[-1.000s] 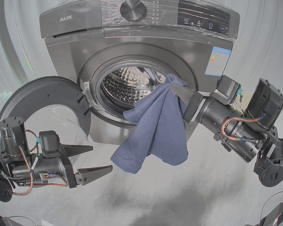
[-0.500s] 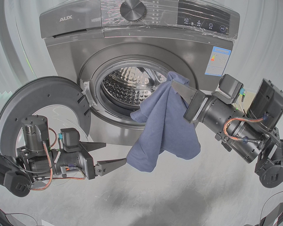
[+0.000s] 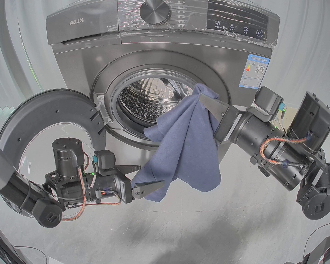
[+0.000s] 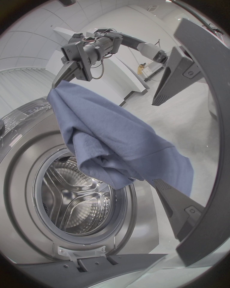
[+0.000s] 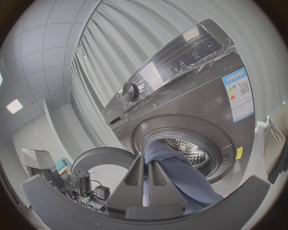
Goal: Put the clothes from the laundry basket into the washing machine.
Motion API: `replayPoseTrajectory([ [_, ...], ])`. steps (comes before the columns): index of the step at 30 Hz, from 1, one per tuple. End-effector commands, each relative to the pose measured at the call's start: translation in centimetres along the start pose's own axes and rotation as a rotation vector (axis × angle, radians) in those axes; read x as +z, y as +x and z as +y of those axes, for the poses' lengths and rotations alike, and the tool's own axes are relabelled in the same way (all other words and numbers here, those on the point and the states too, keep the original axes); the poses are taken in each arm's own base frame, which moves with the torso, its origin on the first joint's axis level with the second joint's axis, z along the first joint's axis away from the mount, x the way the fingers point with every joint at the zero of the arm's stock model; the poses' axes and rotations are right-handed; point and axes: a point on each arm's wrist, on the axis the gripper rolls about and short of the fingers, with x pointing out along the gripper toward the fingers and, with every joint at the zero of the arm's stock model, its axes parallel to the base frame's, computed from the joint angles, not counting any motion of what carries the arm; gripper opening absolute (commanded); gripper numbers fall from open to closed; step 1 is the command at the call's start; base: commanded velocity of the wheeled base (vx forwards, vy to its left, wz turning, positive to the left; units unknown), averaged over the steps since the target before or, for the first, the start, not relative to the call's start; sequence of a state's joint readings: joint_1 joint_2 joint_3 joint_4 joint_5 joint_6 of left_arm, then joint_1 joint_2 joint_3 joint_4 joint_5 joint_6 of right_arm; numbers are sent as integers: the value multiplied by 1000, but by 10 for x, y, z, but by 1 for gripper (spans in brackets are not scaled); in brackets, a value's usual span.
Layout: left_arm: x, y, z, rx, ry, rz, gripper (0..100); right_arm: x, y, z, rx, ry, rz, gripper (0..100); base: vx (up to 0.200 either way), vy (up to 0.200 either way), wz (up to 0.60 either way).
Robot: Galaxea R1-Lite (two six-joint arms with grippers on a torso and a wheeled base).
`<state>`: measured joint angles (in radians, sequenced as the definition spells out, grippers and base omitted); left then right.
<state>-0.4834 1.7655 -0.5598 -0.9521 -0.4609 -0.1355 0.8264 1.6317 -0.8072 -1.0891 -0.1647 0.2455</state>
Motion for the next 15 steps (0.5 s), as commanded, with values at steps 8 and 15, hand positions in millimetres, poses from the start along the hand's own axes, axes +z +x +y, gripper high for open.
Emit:
replayPoseTrajectory([
  [8, -12, 24, 11, -4, -56, 8, 100, 0, -2, 2, 5, 2, 1, 0, 0, 0, 0],
  [15, -15, 31, 8, -21, -53, 14, 100, 0, -2, 3, 8, 3, 0, 0, 0, 0, 0],
])
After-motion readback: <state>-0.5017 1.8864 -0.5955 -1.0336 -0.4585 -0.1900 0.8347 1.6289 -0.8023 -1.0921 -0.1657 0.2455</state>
